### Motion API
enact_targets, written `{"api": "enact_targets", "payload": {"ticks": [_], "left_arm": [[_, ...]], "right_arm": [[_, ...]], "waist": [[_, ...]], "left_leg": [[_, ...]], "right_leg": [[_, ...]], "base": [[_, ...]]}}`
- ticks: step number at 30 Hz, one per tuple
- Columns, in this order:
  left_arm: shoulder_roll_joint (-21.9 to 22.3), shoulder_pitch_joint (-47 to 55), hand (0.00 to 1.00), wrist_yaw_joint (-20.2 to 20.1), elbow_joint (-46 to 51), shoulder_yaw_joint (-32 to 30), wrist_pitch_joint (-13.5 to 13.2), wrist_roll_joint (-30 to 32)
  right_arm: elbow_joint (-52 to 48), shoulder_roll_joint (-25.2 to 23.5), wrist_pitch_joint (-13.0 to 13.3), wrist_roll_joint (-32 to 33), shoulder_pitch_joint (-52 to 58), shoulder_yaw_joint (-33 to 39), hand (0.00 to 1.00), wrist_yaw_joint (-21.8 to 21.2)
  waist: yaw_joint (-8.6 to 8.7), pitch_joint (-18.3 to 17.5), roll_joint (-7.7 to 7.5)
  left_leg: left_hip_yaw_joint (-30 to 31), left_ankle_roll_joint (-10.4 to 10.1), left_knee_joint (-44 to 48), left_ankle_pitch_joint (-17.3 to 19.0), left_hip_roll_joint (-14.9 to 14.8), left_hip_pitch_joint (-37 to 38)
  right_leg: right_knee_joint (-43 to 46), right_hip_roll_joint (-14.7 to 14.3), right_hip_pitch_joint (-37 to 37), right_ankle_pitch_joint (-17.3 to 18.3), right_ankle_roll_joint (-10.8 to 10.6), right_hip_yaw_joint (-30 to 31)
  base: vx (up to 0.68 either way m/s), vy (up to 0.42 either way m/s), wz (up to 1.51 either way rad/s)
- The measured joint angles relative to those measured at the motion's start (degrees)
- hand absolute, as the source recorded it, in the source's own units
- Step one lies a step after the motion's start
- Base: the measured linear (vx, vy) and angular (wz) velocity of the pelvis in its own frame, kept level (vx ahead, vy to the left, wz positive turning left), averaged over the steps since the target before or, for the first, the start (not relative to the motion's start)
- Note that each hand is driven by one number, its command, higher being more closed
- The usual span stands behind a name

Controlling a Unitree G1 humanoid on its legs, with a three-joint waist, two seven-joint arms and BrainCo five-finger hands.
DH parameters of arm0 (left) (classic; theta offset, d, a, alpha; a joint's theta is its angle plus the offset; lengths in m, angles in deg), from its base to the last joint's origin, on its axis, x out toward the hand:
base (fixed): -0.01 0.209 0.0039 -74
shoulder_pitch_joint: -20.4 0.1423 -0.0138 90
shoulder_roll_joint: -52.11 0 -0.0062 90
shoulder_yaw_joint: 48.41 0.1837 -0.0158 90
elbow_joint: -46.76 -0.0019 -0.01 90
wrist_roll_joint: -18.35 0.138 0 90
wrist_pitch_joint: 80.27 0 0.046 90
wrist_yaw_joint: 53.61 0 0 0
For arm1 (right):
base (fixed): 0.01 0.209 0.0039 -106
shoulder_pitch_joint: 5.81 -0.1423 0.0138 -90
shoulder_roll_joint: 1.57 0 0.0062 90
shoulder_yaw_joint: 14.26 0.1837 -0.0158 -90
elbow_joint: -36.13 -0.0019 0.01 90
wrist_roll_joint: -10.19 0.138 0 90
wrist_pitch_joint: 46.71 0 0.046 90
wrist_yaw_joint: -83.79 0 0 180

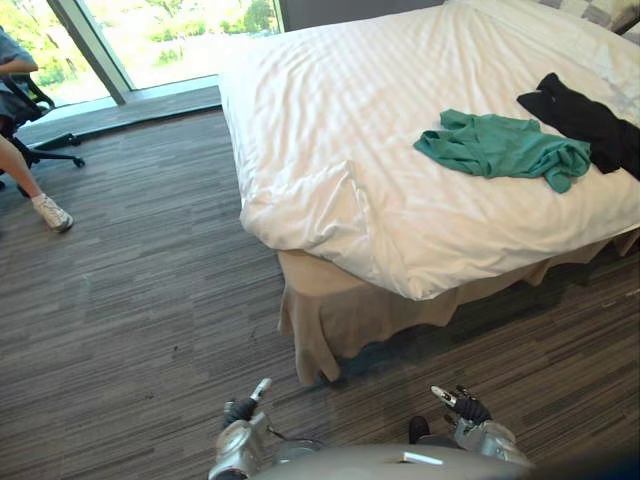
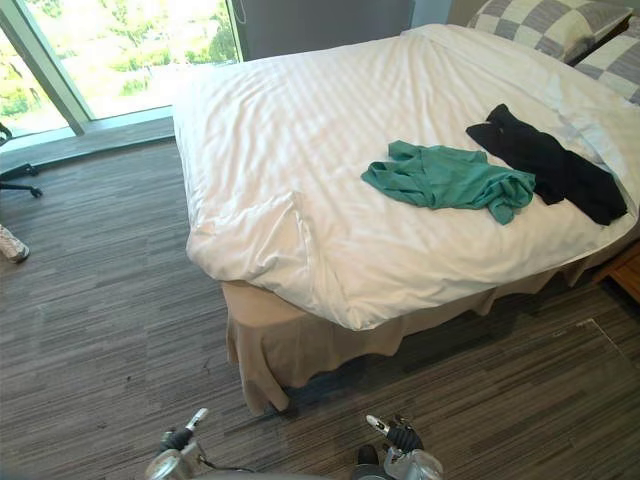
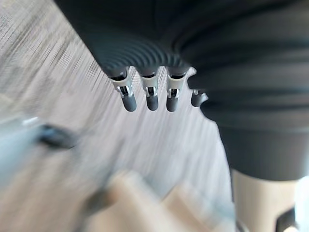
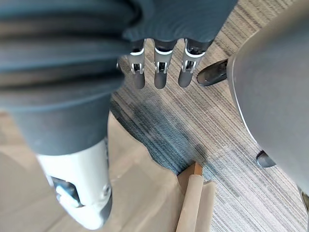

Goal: Tidy the bed and pick cloth on bed and put in laundry

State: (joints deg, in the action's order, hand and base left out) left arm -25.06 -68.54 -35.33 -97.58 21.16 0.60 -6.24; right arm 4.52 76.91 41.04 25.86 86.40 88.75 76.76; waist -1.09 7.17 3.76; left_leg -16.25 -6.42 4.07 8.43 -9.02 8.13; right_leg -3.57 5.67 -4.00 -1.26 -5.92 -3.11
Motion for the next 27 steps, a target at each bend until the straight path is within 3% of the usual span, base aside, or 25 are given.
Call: {"api": "enact_targets", "payload": {"ticks": [2, 4, 7, 9, 12, 16, 17, 20, 24, 26, 27], "left_arm": [[-3.46, -0.53, 0.0, 2.71, 6.0, -1.46, -3.04, -0.72], [-9.9, -2.75, 0.0, 6.34, 14.6, -2.69, -6.07, -0.41], [-15.72, -7.17, 0.0, 11.82, 24.1, -2.66, -6.74, 5.88], [-17.47, -8.41, 0.0, 14.2, 27.85, -2.59, -5.72, 10.06], [-18.23, -11.34, 0.0, 17.29, 33.14, -2.41, -2.17, 15.36], [-18.36, -13.58, 0.0, 18.03, 37.01, -1.07, 0.02, 19.72], [-18.74, -15.95, 0.0, 17.97, 38.44, 1.14, -0.11, 24.17], [-19.99, -18.05, 0.0, 18.06, 39.78, 4.39, -0.26, 29.71], [-19.71, -21.55, 0.0, 19.14, 42.31, 9.97, 0.22, 39.2], [-19.63, -23.45, 0.0, 20.4, 43.85, 13.2, 1.79, 42.93], [-19.54, -24.97, 0.0, 20.74, 43.95, 14.79, 4.0, 44.78]], "right_arm": [[-0.04, 0.25, -1.3, 0.06, -0.13, 0.1, 0.0, -0.1], [-0.37, 0.46, -2.78, 1.13, -0.53, 0.1, 0.0, -0.12], [-1.46, 0.93, -4.58, 2.21, -1.22, -0.11, 0.0, -0.02], [-1.84, 0.95, -5.46, 2.62, -2.07, -0.36, 0.0, 0.13], [-4.02, 1.03, -6.27, 4.17, -2.45, -2.02, 0.0, 0.82], [-5.72, 1.01, -6.33, 4.45, -2.44, -2.56, 0.0, 1.35], [-5.8, 0.98, -6.33, 4.44, -2.22, -2.54, 0.0, 1.64], [-6.04, 0.91, -6.32, 4.43, -2.27, -2.5, 0.0, 1.77], [-7.51, 0.62, -6.36, 4.35, -2.48, -2.42, 0.0, 2.86], [-8.27, 0.56, -6.45, 4.25, -2.79, -2.42, 0.0, 3.31], [-8.72, 0.64, -6.81, 4.16, -3.47, -2.39, 0.0, 3.91]], "waist": [[-0.03, 0.01, 0.11], [-0.72, -0.02, 0.11], [-1.5, -0.08, 0.42], [-1.51, -0.04, 0.57], [-1.58, 0.0, 0.92], [-1.55, 0.26, 0.76], [-1.47, 0.58, 0.33], [-0.72, 0.8, 0.05], [0.69, 1.89, 0.03], [0.73, 1.99, -0.02], [0.92, 2.5, -0.06]], "left_leg": [[1.15, -0.28, 0.08, -0.2, 0.03, -0.12], [1.4, -0.35, 0.12, -0.84, 0.1, -0.75], [2.37, -0.12, 0.22, -1.3, 0.26, -2.84], [2.34, -0.06, 0.29, -1.58, 0.23, -4.0], [2.05, -0.05, 1.98, -1.59, -0.14, -7.31], [0.92, -0.16, 3.02, -1.66, -0.56, -9.03], [0.87, -0.32, 3.24, -1.97, -0.1, -9.43], [-0.04, -0.25, 3.16, -2.26, 0.63, -9.66], [-1.0, -0.38, 3.09, -3.21, 1.18, -10.38], [-2.03, -0.27, 3.06, -3.39, 1.36, -11.42], [-2.49, -0.29, 3.07, -3.62, 1.62, -11.57]], "right_leg": [[-0.22, 0.07, -0.57, 0.0, 0.0, -0.89], [-0.22, 0.23, -0.33, -0.1, -0.01, -1.44], [-0.21, 0.47, 1.12, -0.5, 0.33, -2.44], [-0.14, 0.55, 2.36, -0.72, 0.47, -2.43], [1.64, 0.7, 6.07, -0.45, 0.77, -2.16], [7.83, 0.73, 11.05, 1.92, 1.04, -0.65], [11.69, 1.12, 13.72, 3.71, 1.12, -0.11], [15.78, 1.95, 16.37, 6.5, 1.61, 0.74], [18.82, 2.91, 19.06, 7.43, 1.67, 1.54], [20.01, 2.92, 20.81, 7.76, 1.53, 2.53], [20.89, 3.05, 21.67, 7.65, 1.68, 3.12]], "base": [[0.01, -0.026, 0.19], [-0.03, -0.031, 0.13], [-0.07, -0.026, 0.16], [-0.08, -0.025, 0.0], [-0.07, -0.022, -0.07], [-0.04, -0.022, -0.18], [-0.05, -0.013, -0.07], [-0.04, -0.012, -0.06], [-0.02, -0.008, -0.05], [-0.02, -0.013, -0.2], [0.0, -0.009, -0.13]]}}
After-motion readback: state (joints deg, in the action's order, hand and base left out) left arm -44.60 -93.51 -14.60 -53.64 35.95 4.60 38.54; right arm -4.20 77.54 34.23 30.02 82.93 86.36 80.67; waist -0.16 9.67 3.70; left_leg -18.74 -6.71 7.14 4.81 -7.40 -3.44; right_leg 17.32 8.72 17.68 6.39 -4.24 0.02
